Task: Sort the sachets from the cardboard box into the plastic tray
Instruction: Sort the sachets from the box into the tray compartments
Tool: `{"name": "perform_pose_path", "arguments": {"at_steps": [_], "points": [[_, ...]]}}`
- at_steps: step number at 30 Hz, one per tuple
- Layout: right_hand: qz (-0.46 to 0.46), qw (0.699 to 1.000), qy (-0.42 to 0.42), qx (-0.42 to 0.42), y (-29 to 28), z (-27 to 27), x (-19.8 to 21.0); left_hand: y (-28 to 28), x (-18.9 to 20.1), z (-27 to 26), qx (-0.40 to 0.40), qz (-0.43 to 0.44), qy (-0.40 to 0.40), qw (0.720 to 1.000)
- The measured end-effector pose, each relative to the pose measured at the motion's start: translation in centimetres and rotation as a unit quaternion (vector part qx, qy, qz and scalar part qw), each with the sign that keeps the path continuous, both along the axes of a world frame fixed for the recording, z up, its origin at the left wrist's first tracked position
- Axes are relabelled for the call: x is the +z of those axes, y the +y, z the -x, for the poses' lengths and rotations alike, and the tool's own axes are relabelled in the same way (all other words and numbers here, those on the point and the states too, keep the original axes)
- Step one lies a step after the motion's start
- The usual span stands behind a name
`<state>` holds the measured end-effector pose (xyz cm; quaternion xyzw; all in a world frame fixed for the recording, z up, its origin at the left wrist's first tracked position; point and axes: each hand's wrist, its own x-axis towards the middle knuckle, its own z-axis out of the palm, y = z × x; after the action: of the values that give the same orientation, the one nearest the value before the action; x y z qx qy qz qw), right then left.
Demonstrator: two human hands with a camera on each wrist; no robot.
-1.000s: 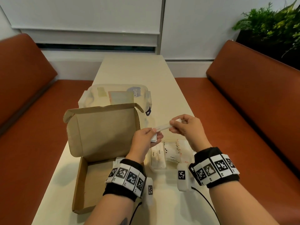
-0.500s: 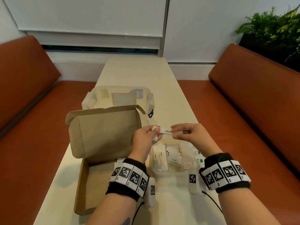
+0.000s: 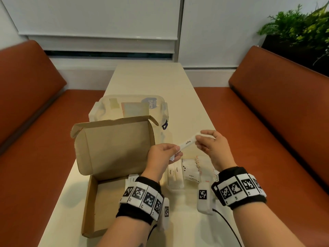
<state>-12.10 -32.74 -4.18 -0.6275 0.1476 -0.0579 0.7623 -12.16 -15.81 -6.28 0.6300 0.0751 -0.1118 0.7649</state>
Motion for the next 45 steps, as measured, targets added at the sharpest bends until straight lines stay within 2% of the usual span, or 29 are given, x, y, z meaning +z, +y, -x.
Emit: {"name": "perform_pose_path", "arguments": {"at_steps": [3, 7, 9, 10, 11, 13, 15, 23, 26, 30, 32, 33, 36, 38, 40, 43, 45], "points": [[-0.012, 0.999, 0.028, 0.033, 1.8, 0.0, -0.9, -0.2, -0.1, -0.1, 0.042, 0.020, -0.001, 0.999], [-0.018, 0.998, 0.042, 0.040, 3.0, -0.1, -1.9, 0.1, -0.5, -0.2, 0.022, -0.019, -0.006, 1.000], [0.020, 0.998, 0.064, 0.022, 2.8, -0.5, -2.1, 0.5, -0.6, -0.3, 0.042, -0.051, -0.023, 0.998], [0.072, 0.994, 0.083, 0.020, 2.6, -0.7, -2.3, 0.8, -0.7, -0.4, 0.053, -0.058, -0.030, 0.996], [0.145, 0.983, 0.105, 0.030, 2.5, -0.7, -2.6, 0.9, -0.7, -0.4, 0.060, -0.061, -0.034, 0.996], [0.286, 0.945, 0.140, 0.078, 3.0, -0.5, -3.3, 1.0, -0.7, -0.4, 0.058, -0.086, -0.042, 0.994], [0.357, 0.914, 0.152, 0.119, 3.9, 0.0, -4.1, 0.9, -0.8, -0.2, 0.056, -0.114, -0.056, 0.990], [0.498, 0.845, 0.128, 0.145, 6.4, 0.2, -5.5, 1.0, -1.0, 0.0, 0.034, -0.121, -0.080, 0.989], [0.517, 0.835, 0.108, 0.154, 6.1, 0.2, -5.6, 0.9, -1.1, 0.1, 0.014, -0.101, -0.080, 0.992], [0.539, 0.812, 0.121, 0.187, 5.6, 0.5, -6.2, 0.5, -1.4, 0.1, 0.008, -0.085, -0.075, 0.993], [0.529, 0.820, 0.116, 0.187, 5.3, 0.5, -6.3, 0.5, -1.5, -0.1, 0.000, -0.101, -0.073, 0.992], [0.510, 0.836, 0.107, 0.173, 5.1, 0.5, -6.3, 0.4, -1.5, -0.1, -0.006, -0.126, -0.079, 0.989], [0.366, 0.926, 0.049, 0.083, 4.2, 0.4, -5.4, 0.2, -1.6, -0.2, -0.023, -0.161, -0.095, 0.982], [0.272, 0.961, 0.026, 0.042, 3.8, 0.5, -4.3, 0.0, -1.6, -0.4, -0.029, -0.181, -0.099, 0.978], [0.221, 0.974, 0.021, 0.050, 3.1, 0.6, -3.2, -0.3, -1.5, -0.4, -0.039, -0.181, -0.097, 0.978], [0.225, 0.970, 0.012, 0.089, 2.0, 0.8, -2.6, -1.0, -1.5, -0.4, -0.058, -0.194, -0.111, 0.973], [0.225, 0.971, 0.004, 0.076, 1.1, 1.0, -2.7, -1.4, -1.6, -0.3, -0.062, -0.173, -0.107, 0.977]]}}
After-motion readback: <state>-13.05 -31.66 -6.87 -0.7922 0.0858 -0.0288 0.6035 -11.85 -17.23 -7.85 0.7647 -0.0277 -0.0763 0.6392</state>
